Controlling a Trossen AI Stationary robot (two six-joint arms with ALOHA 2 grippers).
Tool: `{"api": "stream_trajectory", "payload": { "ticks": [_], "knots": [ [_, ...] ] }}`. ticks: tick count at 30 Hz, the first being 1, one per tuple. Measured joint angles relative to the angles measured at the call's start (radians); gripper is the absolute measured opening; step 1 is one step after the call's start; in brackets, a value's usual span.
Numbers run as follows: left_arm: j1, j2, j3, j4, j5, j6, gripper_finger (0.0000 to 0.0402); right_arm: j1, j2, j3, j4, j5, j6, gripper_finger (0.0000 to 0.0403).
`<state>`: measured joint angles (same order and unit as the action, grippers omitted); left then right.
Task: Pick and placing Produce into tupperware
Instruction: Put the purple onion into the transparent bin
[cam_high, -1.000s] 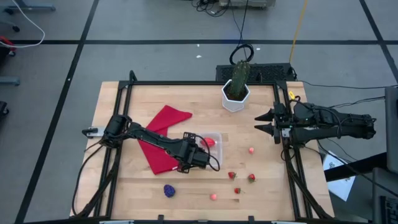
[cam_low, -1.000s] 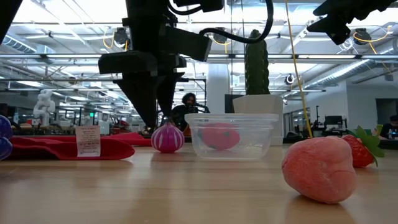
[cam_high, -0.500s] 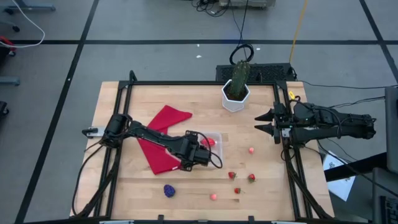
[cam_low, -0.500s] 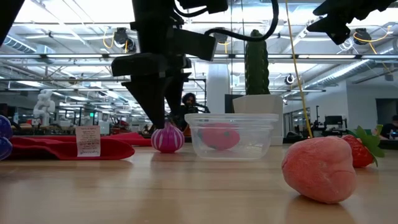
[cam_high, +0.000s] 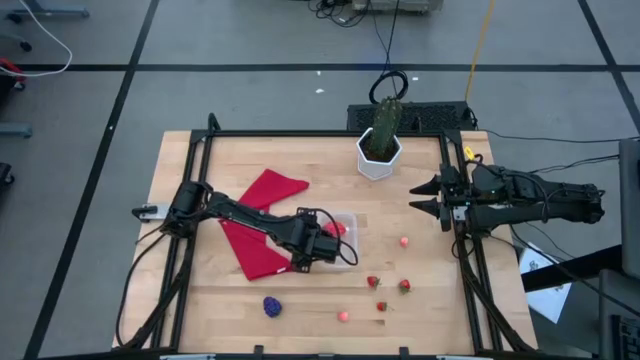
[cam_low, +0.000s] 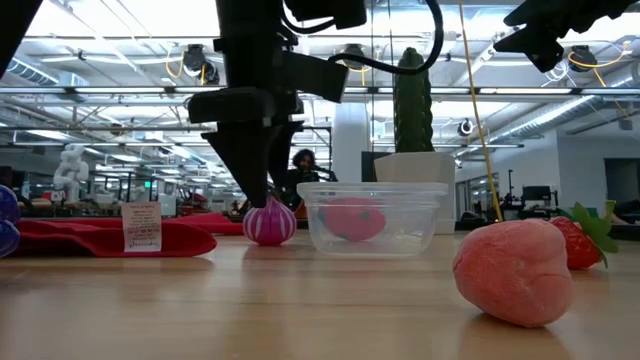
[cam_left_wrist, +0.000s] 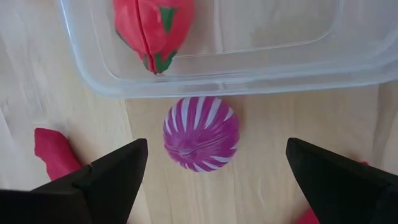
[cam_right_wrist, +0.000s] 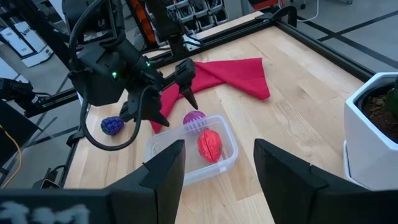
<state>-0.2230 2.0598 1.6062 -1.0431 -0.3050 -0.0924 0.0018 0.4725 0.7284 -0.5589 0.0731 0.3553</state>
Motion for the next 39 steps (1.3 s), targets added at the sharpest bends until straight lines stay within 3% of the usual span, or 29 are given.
{"api": "stream_trajectory", "payload": {
  "ticks": [23,35,39],
  "knots": [
    [0.016,0.000,0.000,0.028,-0.002,-0.048,0.0390,0.000,0.000,0.000,-0.004,-0.052,0.000,0.0185],
    [0.032,0.000,-0.003,0.025,0.050,-0.068,0.0390,0.000,0.000,0.000,-0.022,-0.052,0.000,0.0185],
    [0.050,0.000,-0.057,0.040,0.083,-0.081,0.0390,0.000,0.000,0.000,-0.022,-0.052,0.000,0.0185]
  ]
}}
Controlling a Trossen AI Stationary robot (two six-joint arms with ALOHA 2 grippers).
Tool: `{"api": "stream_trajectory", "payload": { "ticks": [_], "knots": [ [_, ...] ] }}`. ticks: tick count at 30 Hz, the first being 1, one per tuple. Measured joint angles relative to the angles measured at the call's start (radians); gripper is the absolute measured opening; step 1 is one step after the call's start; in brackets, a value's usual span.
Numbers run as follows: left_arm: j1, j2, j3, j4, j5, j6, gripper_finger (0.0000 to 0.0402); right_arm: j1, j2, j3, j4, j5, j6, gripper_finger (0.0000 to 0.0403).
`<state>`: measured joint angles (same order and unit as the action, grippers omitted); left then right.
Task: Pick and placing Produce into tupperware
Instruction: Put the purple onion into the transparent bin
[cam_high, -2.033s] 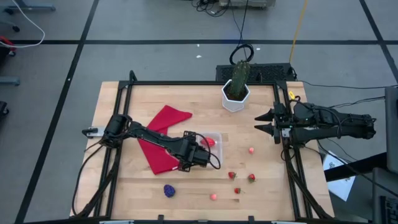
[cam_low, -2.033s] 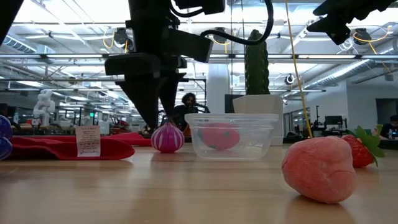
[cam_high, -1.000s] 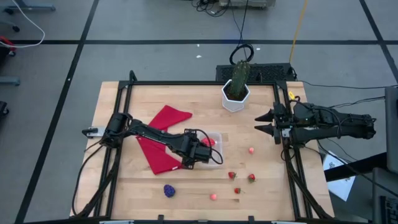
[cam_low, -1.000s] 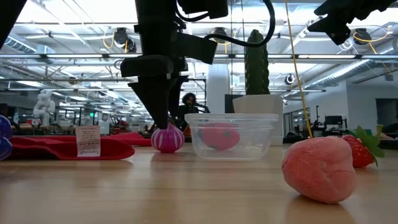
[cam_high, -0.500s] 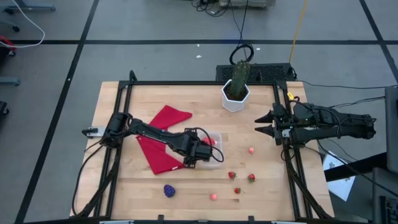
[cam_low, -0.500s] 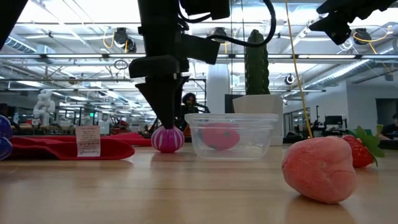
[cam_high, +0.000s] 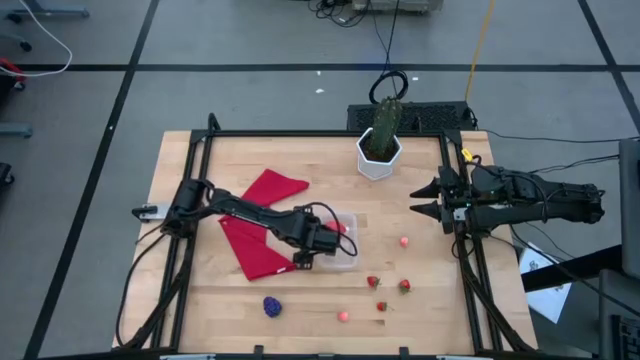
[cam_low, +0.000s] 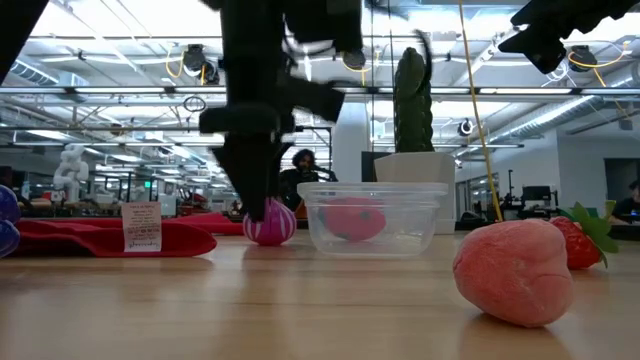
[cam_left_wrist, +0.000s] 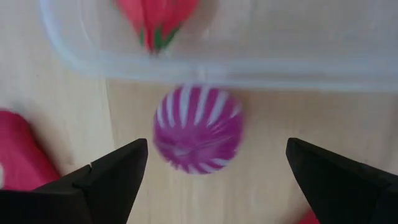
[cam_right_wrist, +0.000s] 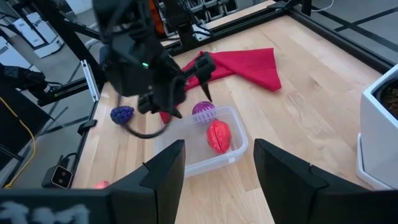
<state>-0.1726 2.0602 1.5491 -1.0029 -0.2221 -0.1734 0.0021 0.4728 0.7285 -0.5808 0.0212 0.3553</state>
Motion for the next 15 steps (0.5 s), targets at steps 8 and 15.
{"api": "stream_trajectory", "payload": {
  "ticks": [8,15],
  "knots": [
    [0.015,0.000,-0.031,0.014,-0.003,-0.009,0.0390,0.000,0.000,0.000,0.000,0.000,0.000,0.0185],
    [0.018,0.000,-0.031,0.054,-0.006,0.019,0.0390,0.000,0.000,0.000,0.000,0.000,0.000,0.0185]
  ]
}}
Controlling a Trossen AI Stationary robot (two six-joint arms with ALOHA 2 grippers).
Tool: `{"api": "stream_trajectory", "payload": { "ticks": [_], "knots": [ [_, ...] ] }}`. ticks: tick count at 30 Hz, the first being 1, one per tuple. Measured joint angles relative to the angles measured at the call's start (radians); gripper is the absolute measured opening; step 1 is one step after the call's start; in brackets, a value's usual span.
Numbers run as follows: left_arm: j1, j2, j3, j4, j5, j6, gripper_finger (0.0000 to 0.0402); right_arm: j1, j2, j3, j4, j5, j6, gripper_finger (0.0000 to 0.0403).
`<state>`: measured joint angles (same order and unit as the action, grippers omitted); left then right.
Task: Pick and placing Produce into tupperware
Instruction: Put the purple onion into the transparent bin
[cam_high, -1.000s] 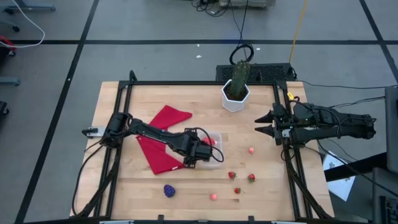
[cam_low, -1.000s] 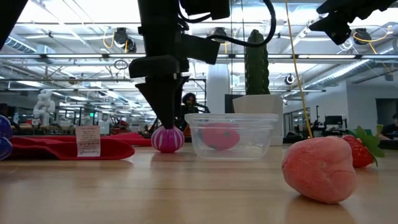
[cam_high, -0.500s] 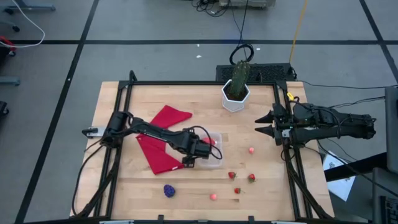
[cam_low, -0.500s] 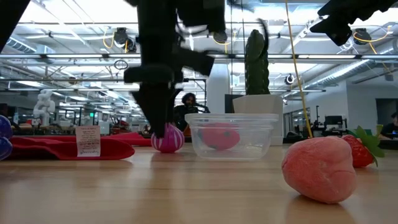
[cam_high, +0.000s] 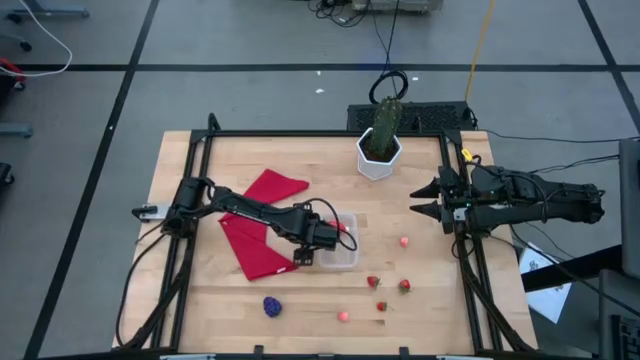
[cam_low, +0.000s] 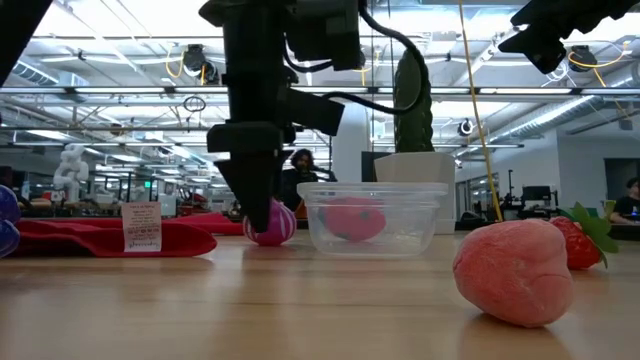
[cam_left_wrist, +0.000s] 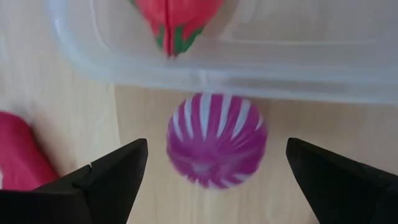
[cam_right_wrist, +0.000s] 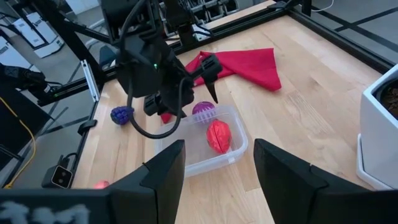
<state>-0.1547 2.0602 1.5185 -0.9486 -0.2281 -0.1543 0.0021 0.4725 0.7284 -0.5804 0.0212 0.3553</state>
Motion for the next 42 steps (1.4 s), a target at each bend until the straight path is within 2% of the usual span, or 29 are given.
{"api": "stream_trajectory", "payload": {
  "ticks": [42],
  "knots": [
    [0.013,0.000,-0.036,0.064,-0.009,0.014,0.0390,0.000,0.000,0.000,0.000,0.000,0.000,0.0185]
  ]
}}
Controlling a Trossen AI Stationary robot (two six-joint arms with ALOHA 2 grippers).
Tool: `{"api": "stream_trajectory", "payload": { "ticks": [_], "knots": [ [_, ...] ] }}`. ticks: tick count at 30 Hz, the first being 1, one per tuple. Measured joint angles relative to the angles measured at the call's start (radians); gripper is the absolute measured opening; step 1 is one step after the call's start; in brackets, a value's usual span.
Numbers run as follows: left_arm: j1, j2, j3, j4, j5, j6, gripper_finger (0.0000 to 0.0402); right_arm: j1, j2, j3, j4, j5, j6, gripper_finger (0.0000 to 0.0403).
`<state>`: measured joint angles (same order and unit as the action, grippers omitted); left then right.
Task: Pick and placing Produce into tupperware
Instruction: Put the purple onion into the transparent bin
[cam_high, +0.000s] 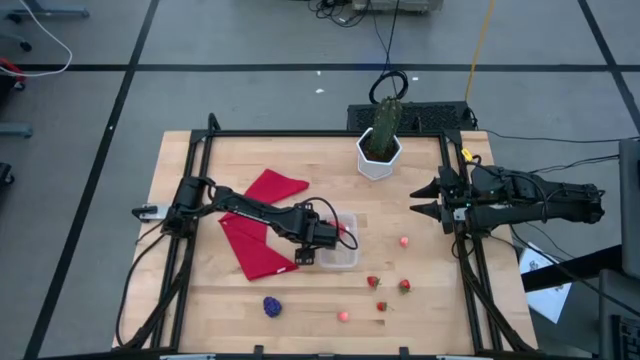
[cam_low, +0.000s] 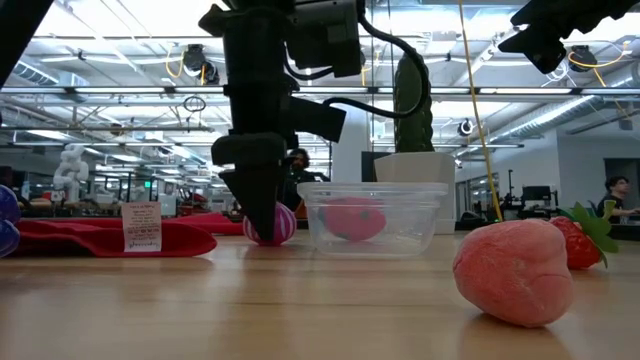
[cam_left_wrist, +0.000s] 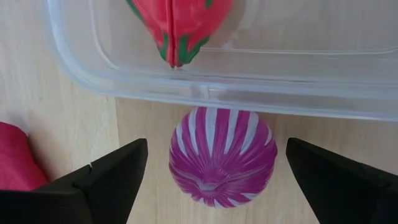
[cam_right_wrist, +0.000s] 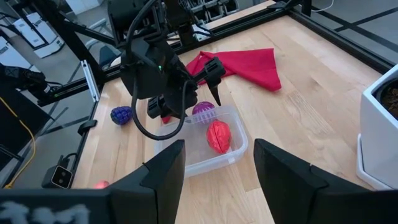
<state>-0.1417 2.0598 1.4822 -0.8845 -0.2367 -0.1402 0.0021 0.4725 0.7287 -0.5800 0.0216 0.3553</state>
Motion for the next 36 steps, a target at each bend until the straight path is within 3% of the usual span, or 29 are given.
{"api": "stream_trajectory", "payload": {
  "ticks": [17,29,36],
  "knots": [
    [0.000,0.000,0.000,-0.001,-0.001,0.003,0.0388,0.000,0.000,0.000,0.000,0.000,0.000,0.0185],
    [0.000,0.000,0.000,-0.001,-0.001,0.001,0.0267,0.000,0.000,0.000,0.000,0.000,0.000,0.0185],
    [0.000,0.000,0.000,-0.002,-0.001,-0.001,0.0256,0.000,0.000,0.000,0.000,0.000,0.000,0.0185]
  ]
}}
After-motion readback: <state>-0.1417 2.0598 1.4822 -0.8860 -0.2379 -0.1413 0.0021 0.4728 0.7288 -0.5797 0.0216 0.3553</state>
